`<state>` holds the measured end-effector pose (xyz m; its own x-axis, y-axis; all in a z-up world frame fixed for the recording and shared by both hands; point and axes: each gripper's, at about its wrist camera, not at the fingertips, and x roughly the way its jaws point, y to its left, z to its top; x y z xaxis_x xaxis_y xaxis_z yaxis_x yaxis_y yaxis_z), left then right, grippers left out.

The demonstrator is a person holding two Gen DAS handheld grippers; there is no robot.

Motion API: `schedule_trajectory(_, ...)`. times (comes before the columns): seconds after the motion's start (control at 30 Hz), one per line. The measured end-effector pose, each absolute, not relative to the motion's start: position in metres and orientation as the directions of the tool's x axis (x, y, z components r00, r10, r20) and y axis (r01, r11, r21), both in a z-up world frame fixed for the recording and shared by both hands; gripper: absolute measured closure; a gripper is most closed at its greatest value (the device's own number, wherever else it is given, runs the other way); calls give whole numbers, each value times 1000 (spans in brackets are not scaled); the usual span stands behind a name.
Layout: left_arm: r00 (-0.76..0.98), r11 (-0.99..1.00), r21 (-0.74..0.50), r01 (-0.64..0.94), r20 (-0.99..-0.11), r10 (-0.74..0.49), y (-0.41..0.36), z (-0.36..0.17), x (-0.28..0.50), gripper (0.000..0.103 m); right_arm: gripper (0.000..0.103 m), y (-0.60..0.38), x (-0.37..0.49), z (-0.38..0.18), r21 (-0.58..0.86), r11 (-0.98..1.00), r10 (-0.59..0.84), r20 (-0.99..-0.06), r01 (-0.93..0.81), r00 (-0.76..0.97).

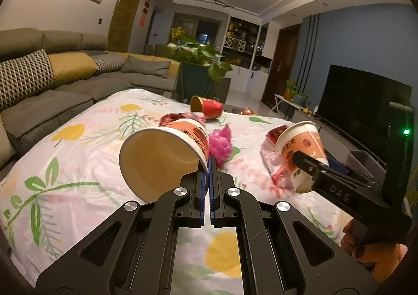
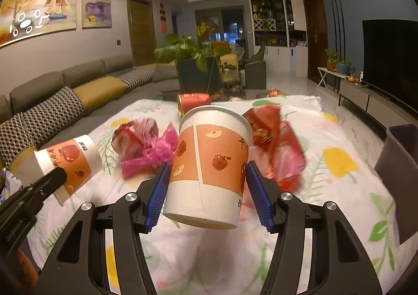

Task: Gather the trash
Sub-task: 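Carry the cup in the left gripper while the right carries its cup to the bin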

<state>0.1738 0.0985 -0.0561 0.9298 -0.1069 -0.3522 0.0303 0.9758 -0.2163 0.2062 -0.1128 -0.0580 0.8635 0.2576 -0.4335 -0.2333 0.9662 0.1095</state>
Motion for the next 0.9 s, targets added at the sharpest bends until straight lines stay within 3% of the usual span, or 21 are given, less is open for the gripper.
schedule_trajectory(0.9, 907, 958, -150, 245, -314, -281, -21, -16, 185, 101, 45, -220, 154, -12, 83, 994, 97, -308, -75, 946)
